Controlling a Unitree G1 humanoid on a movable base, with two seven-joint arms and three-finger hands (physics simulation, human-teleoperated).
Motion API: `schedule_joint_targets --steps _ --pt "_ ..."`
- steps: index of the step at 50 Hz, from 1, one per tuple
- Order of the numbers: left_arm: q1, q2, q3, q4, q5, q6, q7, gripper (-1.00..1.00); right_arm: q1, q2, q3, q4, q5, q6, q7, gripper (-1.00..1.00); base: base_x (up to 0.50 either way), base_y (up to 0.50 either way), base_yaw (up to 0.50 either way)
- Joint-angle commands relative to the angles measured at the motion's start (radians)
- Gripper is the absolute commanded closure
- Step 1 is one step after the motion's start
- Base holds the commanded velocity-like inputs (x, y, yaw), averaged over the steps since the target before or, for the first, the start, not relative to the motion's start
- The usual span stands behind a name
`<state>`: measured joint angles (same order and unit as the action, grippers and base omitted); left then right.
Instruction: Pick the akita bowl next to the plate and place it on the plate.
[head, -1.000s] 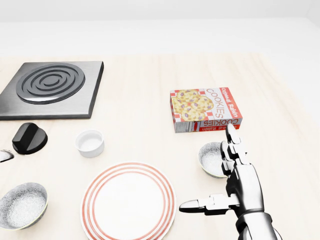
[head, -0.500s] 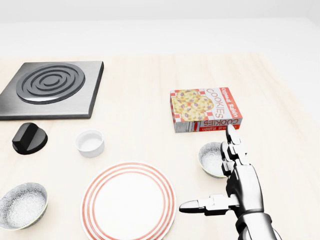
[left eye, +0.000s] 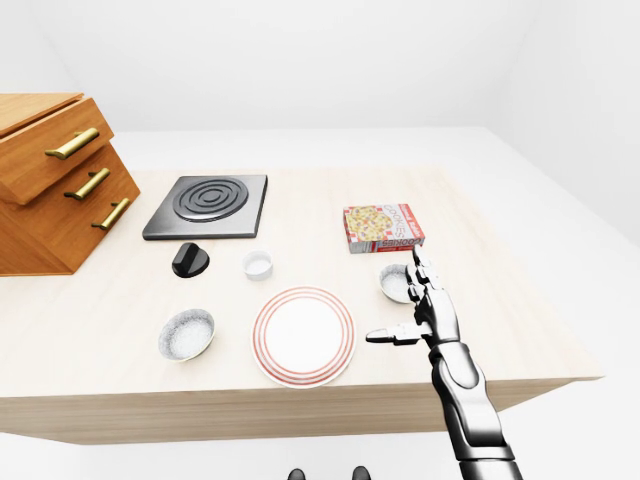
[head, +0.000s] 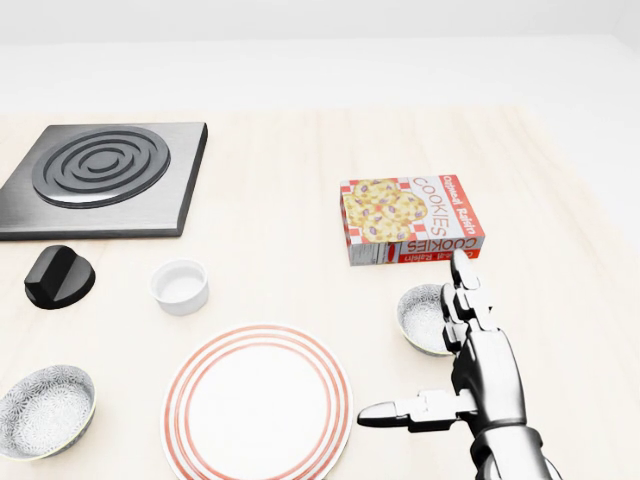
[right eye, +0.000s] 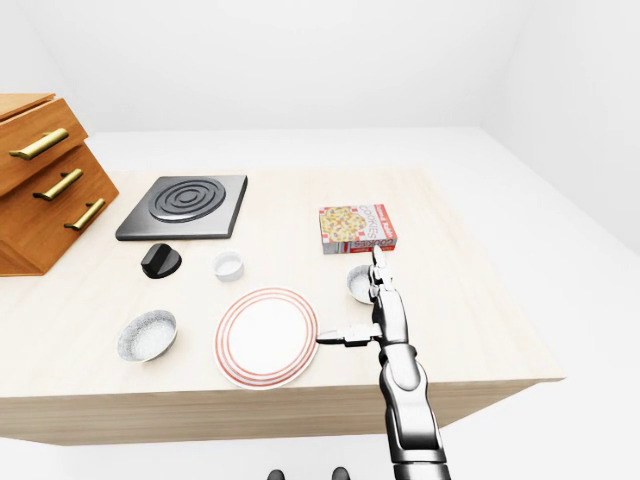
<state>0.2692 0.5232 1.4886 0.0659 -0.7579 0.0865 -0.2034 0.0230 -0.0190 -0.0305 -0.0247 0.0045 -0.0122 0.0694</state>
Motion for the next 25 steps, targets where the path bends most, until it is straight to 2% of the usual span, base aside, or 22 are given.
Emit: schedule_joint_targets --steps 1,2,5,8,9,15,19,23,25 --pt "0.044 -0.042 -0.124 0.211 -0.042 -0.018 -0.013 -1.00 -0.015 -0.006 0.002 0.027 -0.039 -0.025 -0.021 -1.00 0.00 0.00 0.00" --pt "0.045 -0.042 -0.128 0.214 -0.046 -0.022 -0.011 -1.00 -0.021 -0.008 0.002 0.041 -0.062 -0.048 -0.038 -1.00 0.00 0.00 0.00" --pt "0.043 -0.043 -0.148 0.229 -0.049 -0.036 -0.012 -1.00 -0.020 -0.007 0.003 0.030 -0.075 -0.044 -0.044 -1.00 0.00 0.00 0.00" --pt "0.051 -0.041 -0.143 0.219 -0.063 -0.031 -0.008 -1.00 -0.015 -0.006 0.006 0.036 -0.082 -0.057 -0.044 -1.00 0.00 0.00 0.00" --pt "0.065 -0.044 -0.120 0.206 -0.087 -0.015 -0.008 -1.00 -0.174 -0.188 -0.108 0.042 -0.313 -0.075 -0.146 -1.00 0.00 0.00 0.00" --pt "0.064 -0.044 -0.119 0.208 -0.085 -0.015 -0.011 -1.00 -0.253 -0.225 -0.161 0.103 -0.437 -0.075 -0.151 -1.00 0.00 0.00 0.00" --pt "0.057 -0.046 -0.133 0.206 -0.075 -0.020 -0.011 -1.00 -0.338 -0.280 -0.182 0.204 -0.519 -0.075 -0.227 -1.00 0.00 0.00 0.00" --pt "0.058 -0.043 -0.131 0.214 -0.076 -0.022 -0.015 -1.00 -0.363 -0.313 -0.181 0.267 -0.579 -0.075 -0.271 -1.00 0.00 0.00 0.00" --pt "0.058 -0.041 -0.132 0.220 -0.076 -0.025 -0.017 -1.00 -0.380 -0.330 -0.179 0.315 -0.631 -0.075 -0.333 -1.00 0.00 0.00 0.00"
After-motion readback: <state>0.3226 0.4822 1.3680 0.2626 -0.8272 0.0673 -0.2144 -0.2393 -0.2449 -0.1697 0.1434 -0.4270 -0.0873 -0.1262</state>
